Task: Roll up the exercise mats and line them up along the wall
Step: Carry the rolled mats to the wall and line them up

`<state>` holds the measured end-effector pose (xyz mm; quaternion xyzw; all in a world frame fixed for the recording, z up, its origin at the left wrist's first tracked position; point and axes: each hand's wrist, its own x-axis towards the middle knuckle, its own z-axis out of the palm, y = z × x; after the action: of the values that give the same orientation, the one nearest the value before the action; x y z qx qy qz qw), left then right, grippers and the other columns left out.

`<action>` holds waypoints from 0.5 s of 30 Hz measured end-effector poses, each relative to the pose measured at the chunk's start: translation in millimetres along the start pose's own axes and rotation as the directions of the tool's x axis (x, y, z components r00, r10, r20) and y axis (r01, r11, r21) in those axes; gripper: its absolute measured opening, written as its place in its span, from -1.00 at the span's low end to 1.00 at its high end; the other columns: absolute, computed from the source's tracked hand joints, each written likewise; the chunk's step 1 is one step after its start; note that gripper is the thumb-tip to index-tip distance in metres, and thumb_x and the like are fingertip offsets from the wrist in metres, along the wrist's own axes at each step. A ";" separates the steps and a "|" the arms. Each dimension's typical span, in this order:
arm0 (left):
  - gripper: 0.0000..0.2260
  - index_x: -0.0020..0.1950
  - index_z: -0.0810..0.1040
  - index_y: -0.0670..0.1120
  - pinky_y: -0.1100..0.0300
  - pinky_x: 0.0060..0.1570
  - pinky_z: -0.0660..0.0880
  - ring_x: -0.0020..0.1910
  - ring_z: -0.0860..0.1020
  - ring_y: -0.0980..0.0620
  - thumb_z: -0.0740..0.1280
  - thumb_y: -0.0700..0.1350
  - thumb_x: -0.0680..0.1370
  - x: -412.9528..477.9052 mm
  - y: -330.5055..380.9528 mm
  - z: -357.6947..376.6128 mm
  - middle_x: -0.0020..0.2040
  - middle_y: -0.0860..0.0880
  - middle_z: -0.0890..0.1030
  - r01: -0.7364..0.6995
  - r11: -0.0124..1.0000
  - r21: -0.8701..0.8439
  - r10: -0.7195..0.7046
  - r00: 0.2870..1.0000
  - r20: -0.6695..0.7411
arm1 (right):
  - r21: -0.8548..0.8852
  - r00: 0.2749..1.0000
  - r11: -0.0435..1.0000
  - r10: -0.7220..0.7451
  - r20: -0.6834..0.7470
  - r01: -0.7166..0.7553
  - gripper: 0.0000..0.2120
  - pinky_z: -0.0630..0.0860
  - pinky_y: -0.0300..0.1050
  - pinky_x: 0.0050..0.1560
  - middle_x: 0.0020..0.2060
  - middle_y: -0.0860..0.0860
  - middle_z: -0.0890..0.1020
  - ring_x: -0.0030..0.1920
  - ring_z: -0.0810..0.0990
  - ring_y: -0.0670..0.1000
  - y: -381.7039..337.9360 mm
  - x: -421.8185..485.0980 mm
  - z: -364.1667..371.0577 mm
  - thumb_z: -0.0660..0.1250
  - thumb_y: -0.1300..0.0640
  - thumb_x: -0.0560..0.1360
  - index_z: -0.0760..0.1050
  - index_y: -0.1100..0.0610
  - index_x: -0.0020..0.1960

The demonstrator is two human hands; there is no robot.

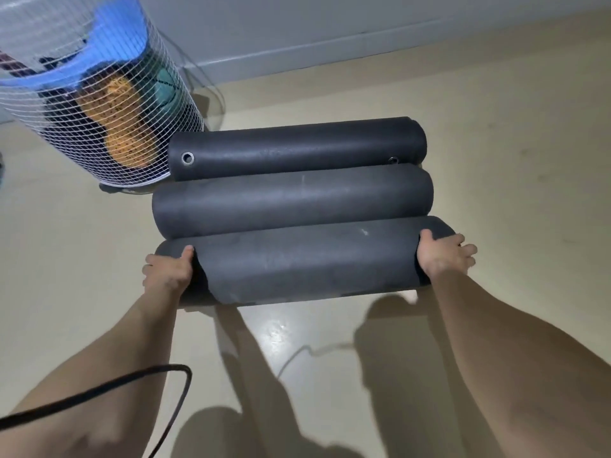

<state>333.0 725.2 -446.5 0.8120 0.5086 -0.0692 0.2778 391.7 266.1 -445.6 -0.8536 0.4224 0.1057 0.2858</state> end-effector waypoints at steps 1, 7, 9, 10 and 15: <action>-0.20 0.56 0.20 -0.29 -0.18 0.42 0.31 0.46 0.35 -0.38 0.32 0.28 0.60 1.9 -2.9 2.1 0.50 -0.32 0.34 -0.009 1.000 -0.022 0.009 1.000 0.011 | 0.018 1.000 1.000 0.009 -0.029 -0.009 -0.25 0.33 0.19 0.36 0.50 0.28 0.25 0.47 0.26 0.31 -0.2 0.2 5.1 0.17 -0.19 0.63 0.09 0.28 0.60; -0.22 0.54 0.22 -0.25 -0.17 0.40 0.31 0.43 0.37 -0.37 0.27 0.32 0.59 -0.1 -15.3 15.2 0.48 -0.30 0.35 -0.077 0.997 -0.023 0.075 0.996 -0.050 | -0.017 0.995 1.000 -0.007 -0.099 0.005 -0.26 0.38 0.20 0.30 0.46 0.26 0.31 0.44 0.28 0.30 4.8 3.8 17.0 0.17 -0.20 0.61 0.14 0.30 0.57; -0.18 0.50 0.23 -0.27 -0.21 0.38 0.32 0.41 0.37 -0.40 0.31 0.35 0.56 -4.1 -13.4 19.8 0.46 -0.31 0.35 -0.101 0.995 0.006 0.101 0.992 -0.080 | -0.045 0.992 0.999 -0.025 -0.124 0.020 -0.27 0.40 0.22 0.28 0.43 0.25 0.35 0.43 0.31 0.29 5.4 3.3 16.9 0.17 -0.22 0.60 0.20 0.30 0.53; -0.14 0.48 0.24 -0.28 -0.22 0.37 0.33 0.40 0.37 -0.40 0.34 0.39 0.51 -5.5 -14.0 21.3 0.44 -0.31 0.35 -0.104 0.994 0.022 0.106 0.989 -0.108 | -0.057 0.991 0.998 -0.039 -0.128 0.031 -0.27 0.40 0.23 0.29 0.43 0.25 0.37 0.43 0.33 0.28 4.7 1.1 17.9 0.18 -0.23 0.59 0.22 0.30 0.51; 0.10 0.48 0.23 -0.28 -0.20 0.34 0.36 0.37 0.39 -0.36 0.39 0.55 0.31 -6.0 -25.4 21.3 0.41 -0.28 0.39 -0.077 0.992 0.104 0.096 0.975 -0.200 | -0.059 0.978 0.993 -0.108 -0.181 0.099 -0.28 0.42 0.20 0.28 0.38 0.28 0.45 0.37 0.44 0.31 16.1 -14.4 34.0 0.25 -0.25 0.58 0.29 0.30 0.46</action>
<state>311.8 717.7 -471.6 0.8485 0.4947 0.0026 0.1876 372.2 287.5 -473.6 -0.8874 0.3993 0.0220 0.2292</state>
